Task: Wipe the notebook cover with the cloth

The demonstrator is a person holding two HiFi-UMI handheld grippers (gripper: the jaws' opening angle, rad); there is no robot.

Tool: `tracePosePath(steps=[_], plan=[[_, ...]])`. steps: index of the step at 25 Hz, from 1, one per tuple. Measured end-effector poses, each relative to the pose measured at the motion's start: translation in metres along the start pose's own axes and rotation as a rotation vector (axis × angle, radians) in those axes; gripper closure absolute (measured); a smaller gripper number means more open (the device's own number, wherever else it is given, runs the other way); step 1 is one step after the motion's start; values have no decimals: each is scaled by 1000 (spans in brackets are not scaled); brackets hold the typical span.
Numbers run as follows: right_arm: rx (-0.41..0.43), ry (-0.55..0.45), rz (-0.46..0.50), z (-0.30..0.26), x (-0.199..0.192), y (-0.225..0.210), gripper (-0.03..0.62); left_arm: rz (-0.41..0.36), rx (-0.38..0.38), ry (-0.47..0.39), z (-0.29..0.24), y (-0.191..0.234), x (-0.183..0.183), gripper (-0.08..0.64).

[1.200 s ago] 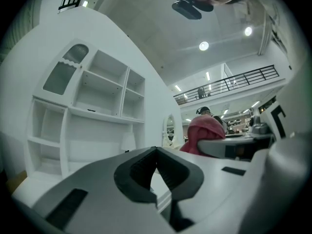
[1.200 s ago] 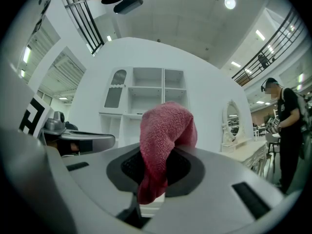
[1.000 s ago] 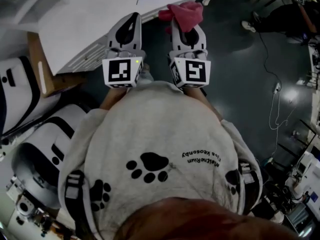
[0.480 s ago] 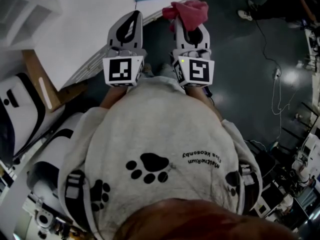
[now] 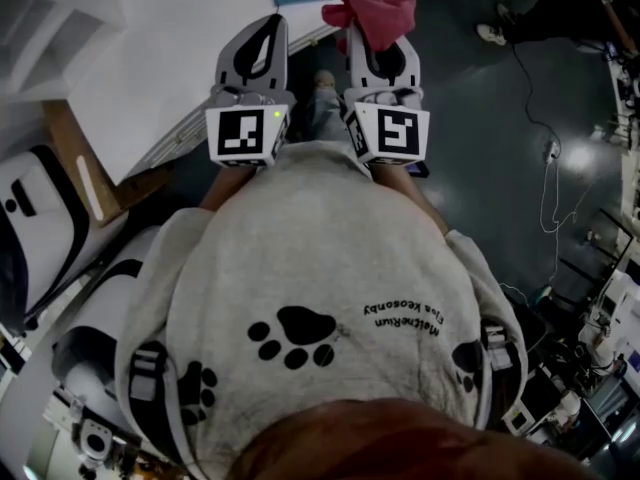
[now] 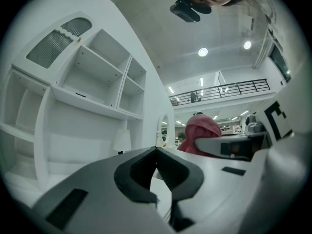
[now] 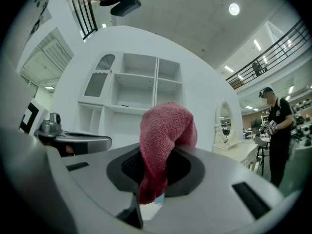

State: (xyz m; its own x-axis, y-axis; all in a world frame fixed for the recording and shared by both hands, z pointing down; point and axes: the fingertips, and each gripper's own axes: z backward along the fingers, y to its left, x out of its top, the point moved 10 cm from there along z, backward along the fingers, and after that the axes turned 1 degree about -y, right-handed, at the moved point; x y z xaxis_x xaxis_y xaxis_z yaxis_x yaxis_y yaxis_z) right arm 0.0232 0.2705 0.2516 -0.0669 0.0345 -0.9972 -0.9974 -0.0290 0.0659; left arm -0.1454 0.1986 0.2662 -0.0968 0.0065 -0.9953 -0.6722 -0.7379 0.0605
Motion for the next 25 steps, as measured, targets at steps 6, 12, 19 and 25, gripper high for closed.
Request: tracePosePath(steps=[6, 12, 19, 25], plan=[[43, -20, 5, -34, -2, -14, 517, -6, 31, -11, -30, 10, 0, 549], [110, -19, 3, -87, -16, -37, 517, -14, 80, -2, -73, 24, -11, 549], [198, 18, -15, -159, -35, -66, 517, -11, 131, 1, -133, 47, -26, 549], [273, 33, -19, -203, -44, -81, 517, -15, 182, 8, -165, 60, -27, 549]])
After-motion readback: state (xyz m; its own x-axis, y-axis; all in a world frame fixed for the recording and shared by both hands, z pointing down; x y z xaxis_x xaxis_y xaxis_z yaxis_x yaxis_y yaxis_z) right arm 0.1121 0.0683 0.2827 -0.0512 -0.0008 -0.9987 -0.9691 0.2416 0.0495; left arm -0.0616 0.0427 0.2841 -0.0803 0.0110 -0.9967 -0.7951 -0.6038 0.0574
